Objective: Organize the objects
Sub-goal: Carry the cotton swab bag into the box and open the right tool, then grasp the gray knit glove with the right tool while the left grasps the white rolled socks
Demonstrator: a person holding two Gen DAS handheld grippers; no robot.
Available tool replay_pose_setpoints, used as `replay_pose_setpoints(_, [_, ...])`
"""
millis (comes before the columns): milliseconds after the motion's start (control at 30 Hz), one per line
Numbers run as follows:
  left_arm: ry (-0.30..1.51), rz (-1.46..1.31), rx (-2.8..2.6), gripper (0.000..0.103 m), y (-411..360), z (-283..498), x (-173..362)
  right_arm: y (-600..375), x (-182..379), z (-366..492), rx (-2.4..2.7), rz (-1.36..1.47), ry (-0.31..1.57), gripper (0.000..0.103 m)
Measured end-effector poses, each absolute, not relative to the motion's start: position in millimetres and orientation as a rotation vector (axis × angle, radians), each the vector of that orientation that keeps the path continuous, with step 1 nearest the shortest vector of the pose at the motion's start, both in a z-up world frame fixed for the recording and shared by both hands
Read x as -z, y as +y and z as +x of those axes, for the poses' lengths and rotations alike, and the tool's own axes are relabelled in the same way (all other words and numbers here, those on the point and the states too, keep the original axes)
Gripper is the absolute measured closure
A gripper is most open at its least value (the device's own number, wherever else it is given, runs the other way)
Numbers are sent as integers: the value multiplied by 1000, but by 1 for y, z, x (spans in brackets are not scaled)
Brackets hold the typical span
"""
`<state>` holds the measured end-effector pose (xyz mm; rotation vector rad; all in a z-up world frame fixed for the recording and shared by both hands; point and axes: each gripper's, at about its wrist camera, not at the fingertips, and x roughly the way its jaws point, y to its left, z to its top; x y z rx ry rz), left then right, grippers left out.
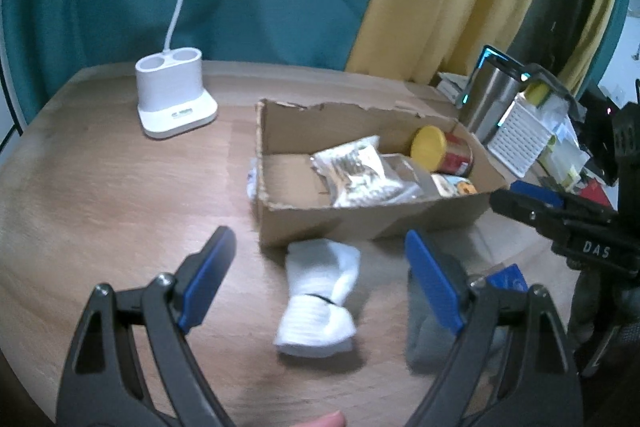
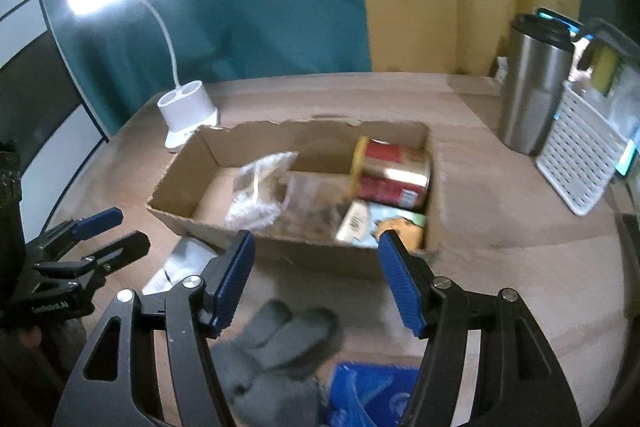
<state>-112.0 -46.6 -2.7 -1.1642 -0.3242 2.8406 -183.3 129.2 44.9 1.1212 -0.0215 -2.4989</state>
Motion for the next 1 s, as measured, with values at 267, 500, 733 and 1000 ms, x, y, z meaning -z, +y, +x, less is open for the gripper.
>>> replay_pose_setpoints(267, [-303, -1155, -2833, 15, -31, -105, 0, 152, -43, -170, 2532, 1125, -41, 36])
replay_pose_setpoints(500, [-287, -1153, -2830, 15, -29, -99, 0, 154, -40, -160, 2529, 1125, -43, 36])
replay_pose_setpoints(733, [-290, -1151, -2824, 15, -28, -90, 3, 152, -36, -150, 2526, 1139, -42, 36])
replay_pose_setpoints(1000, [-296, -1158, -2808, 15, -29, -78, 11, 147, -28, -135, 2515, 1166, -32, 36])
